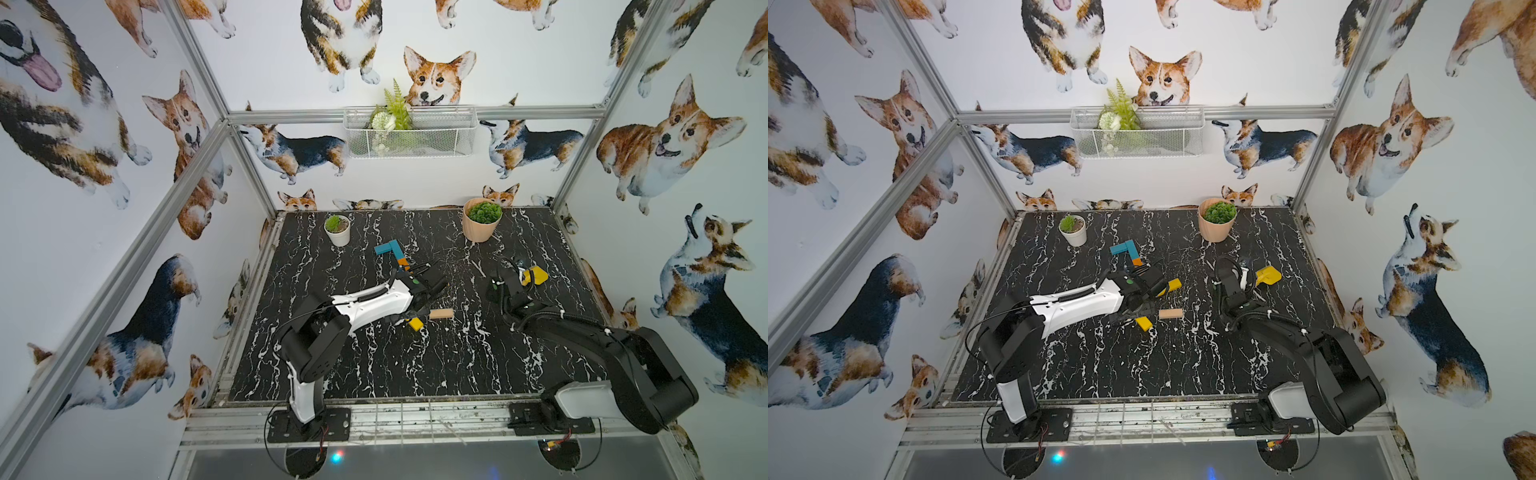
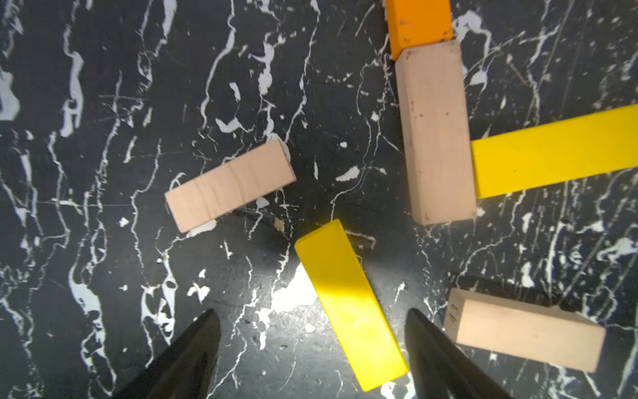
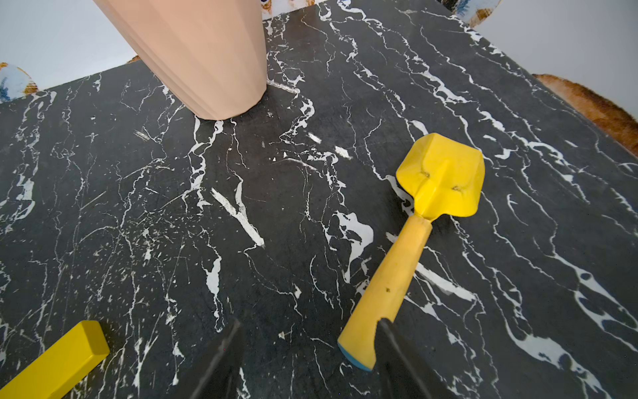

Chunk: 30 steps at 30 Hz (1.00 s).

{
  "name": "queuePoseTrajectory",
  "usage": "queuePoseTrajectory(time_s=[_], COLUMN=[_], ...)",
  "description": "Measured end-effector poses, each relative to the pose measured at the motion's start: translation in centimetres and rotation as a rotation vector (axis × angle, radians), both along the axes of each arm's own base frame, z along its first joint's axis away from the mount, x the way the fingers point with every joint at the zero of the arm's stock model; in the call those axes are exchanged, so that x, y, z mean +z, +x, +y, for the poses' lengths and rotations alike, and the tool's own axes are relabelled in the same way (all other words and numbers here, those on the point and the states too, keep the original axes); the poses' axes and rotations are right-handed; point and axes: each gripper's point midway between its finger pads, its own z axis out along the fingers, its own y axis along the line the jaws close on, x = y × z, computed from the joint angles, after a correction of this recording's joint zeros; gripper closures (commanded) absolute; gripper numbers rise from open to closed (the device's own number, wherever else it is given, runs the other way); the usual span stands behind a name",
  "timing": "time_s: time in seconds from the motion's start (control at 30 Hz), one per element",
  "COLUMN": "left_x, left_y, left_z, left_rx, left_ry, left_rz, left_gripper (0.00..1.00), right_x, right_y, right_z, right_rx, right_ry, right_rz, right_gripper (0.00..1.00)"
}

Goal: Assemble a giraffe with building blocks
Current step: Pick up the building block from the center of the board.

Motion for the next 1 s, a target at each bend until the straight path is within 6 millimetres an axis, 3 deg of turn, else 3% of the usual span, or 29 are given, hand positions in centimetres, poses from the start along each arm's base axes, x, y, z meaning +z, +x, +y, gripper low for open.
queuePoseTrajectory(time_s=[0.37,0.63,0.83,1.0], left_x=[-2.6,-3.8,-4.1,-4.3], left_y=[0.6,0.2,0.6,1.0], left_z=[-3.5,-3.0,-3.4,-3.9], left_rx=[-0.044,-0.084,-0.103,-0.163], left_ry=[0.017,0.067,0.035,-0.005], left_rz=[0.031,0.033,0.014,-0.006], left_gripper=[0.25,0.29,0.54,0.54], right_x=[0.1,0.1,0.0,-0.1], right_y=[0.1,0.1,0.2,0.2], right_z=[-0.2,-0.3,-0.4,-0.4], right_rx=[-0.005,-0.012,-0.015,-0.016], right_ry=[0.002,0.005,0.013,0.014], right_rz=[0.000,0.004,0.009,0.015], right_gripper=[0.36,0.36,0.36,0.36])
